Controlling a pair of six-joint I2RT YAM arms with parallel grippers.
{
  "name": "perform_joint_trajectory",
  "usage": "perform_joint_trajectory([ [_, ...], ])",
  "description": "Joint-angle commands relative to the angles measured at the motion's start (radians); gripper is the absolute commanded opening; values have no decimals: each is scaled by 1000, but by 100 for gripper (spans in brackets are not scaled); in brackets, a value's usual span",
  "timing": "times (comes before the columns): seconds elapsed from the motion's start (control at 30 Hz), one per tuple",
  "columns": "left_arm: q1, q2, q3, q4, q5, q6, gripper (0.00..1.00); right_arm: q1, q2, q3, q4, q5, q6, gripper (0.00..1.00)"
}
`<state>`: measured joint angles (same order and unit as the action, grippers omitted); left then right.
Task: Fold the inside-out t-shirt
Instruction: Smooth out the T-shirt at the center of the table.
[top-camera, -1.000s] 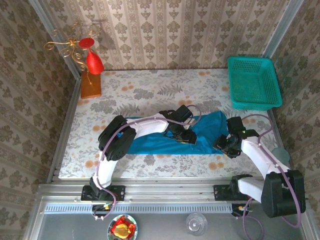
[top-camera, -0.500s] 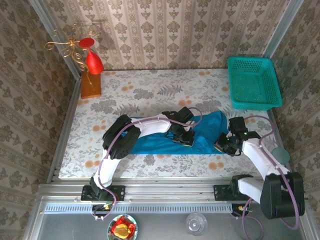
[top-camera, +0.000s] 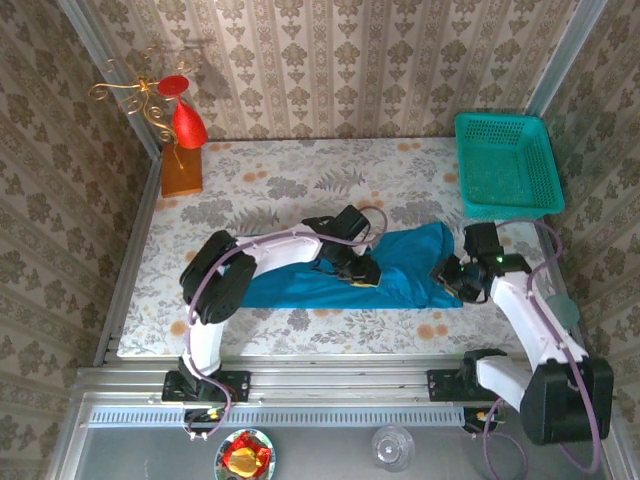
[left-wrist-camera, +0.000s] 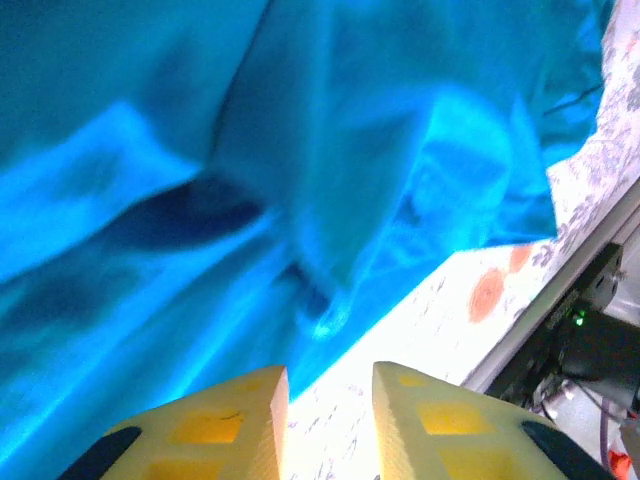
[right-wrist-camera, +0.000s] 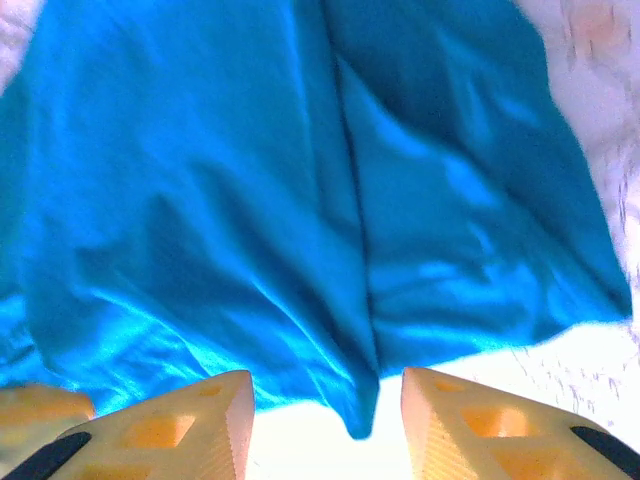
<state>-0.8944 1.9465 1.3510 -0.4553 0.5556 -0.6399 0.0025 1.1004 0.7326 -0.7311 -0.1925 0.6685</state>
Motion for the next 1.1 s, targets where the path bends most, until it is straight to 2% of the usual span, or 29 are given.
perform_joint_trajectory([
  [0.0, 74, -147, -46, 9, -3, 0, 29, -17, 114, 101, 41, 76, -122, 44],
  [0.23, 302, -265, -121, -177, -175, 153, 24, -37, 431, 331, 65, 152, -257, 41],
  [0.33, 418, -252, -118, -249, -251, 235, 19, -42, 548, 417, 57, 175, -302, 39],
  [0.43, 534, -214, -102, -288, -283, 289, 18, -44, 643, 482, 55, 172, -330, 38],
  [0.53, 609, -162, -91, -298, -296, 326, 17, -44, 715, 526, 50, 186, -345, 37],
  [0.77, 691, -73, -107, -312, -329, 356, 16, -54, 800, 560, 77, 156, -353, 26],
  [0.97, 731, -79, -160, -293, -350, 352, 16, -68, 796, 565, 81, 148, -348, 2],
  [1.07, 745, -89, -184, -285, -356, 352, 16, -68, 779, 571, 70, 188, -351, 0],
])
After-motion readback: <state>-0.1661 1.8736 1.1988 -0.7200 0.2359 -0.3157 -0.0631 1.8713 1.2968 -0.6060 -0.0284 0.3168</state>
